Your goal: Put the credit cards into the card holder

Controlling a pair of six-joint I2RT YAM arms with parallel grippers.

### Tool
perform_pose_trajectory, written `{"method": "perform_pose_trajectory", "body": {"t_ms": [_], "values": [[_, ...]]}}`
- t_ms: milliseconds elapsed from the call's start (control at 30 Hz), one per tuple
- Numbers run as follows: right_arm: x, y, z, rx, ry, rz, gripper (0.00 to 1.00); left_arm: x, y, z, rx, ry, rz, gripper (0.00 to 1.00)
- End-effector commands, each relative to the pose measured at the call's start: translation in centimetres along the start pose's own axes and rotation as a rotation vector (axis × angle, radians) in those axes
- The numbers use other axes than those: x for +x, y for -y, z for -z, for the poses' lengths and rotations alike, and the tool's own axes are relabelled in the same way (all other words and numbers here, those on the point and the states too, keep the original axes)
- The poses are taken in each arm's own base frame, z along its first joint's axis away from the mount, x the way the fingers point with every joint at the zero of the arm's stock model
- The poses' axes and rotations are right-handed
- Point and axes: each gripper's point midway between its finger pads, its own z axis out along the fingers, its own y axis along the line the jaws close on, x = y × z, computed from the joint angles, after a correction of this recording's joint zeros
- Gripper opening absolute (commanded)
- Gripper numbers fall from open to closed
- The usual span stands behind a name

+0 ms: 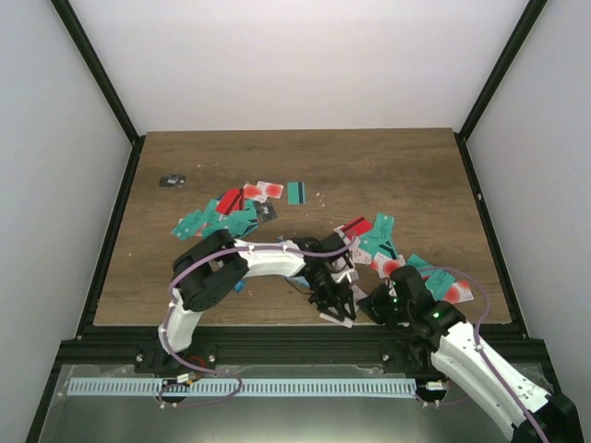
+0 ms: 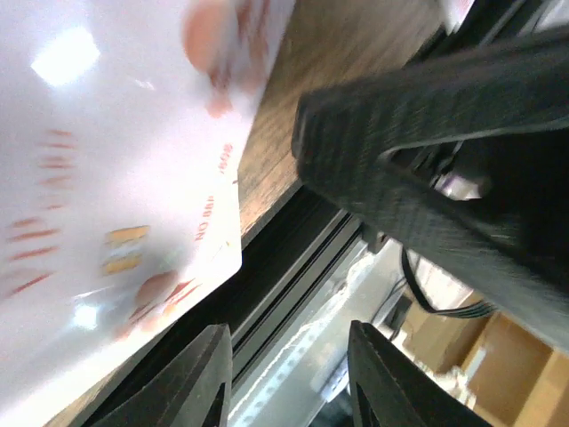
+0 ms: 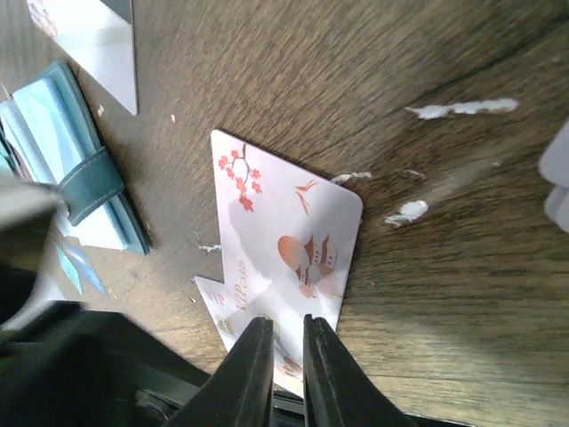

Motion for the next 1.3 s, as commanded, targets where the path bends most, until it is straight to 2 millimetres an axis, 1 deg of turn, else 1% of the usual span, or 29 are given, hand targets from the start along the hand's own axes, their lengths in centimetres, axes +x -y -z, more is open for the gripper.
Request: {"method": "perform_pose_trajectory", "body": {"t_ms": [0, 100, 133, 200, 267, 333, 400, 500, 700, 867, 967, 1067, 1267], "values": [[-0.1, 1.5, 0.1, 0.074, 0.008, 0.014, 0.19, -2.5, 0.8, 5.5, -0.119, 0.189, -0.077, 0.41], [0.5, 1.8, 0.1, 0.103, -0.031, 0.036, 0.33, -4.3, -0.1, 7.3, -0.241, 0.271, -0.139, 0.46], [0.7, 1.9, 0.1, 0.115, -0.048, 0.044, 0.37, -4.7, -0.3, 7.5, -0.268, 0.28, -0.155, 0.46], [1.2, 2.1, -0.1, 0.132, -0.089, 0.063, 0.44, -5.3, -1.4, 7.6, -0.332, 0.28, -0.162, 0.48], [1.7, 2.1, -0.4, 0.139, -0.129, 0.084, 0.49, -5.7, -2.8, 7.4, -0.377, 0.272, -0.162, 0.48], [2.1, 2.2, -0.6, 0.14, -0.16, 0.102, 0.54, -5.7, -3.9, 6.7, -0.392, 0.251, -0.15, 0.48], [2.4, 2.3, -0.8, 0.139, -0.183, 0.116, 0.59, -5.5, -4.6, 6.3, -0.392, 0.236, -0.143, 0.48], [2.9, 2.9, -0.6, 0.165, -0.209, 0.125, 0.64, -5.0, -5.4, 5.8, -0.393, 0.218, -0.136, 0.48], [4.1, 3.7, 0.1, 0.183, -0.275, 0.142, 0.67, -3.9, -6.0, 4.8, -0.377, 0.177, -0.131, 0.48], [5.1, 4.6, 0.3, 0.193, -0.322, 0.144, 0.68, -2.8, -6.6, 4.0, -0.378, 0.145, -0.125, 0.48], [5.4, 4.8, -0.4, 0.158, -0.338, 0.125, 0.68, -2.2, -6.6, 3.3, -0.365, 0.127, -0.125, 0.48], [5.7, 5.8, -1.1, 0.168, -0.353, 0.107, 0.67, -1.7, -6.5, 2.4, -0.353, 0.107, -0.128, 0.48], [5.5, 5.5, -1.9, 0.166, -0.352, 0.125, 0.64, -0.9, -6.5, 1.2, -0.353, 0.081, -0.127, 0.47]]}}
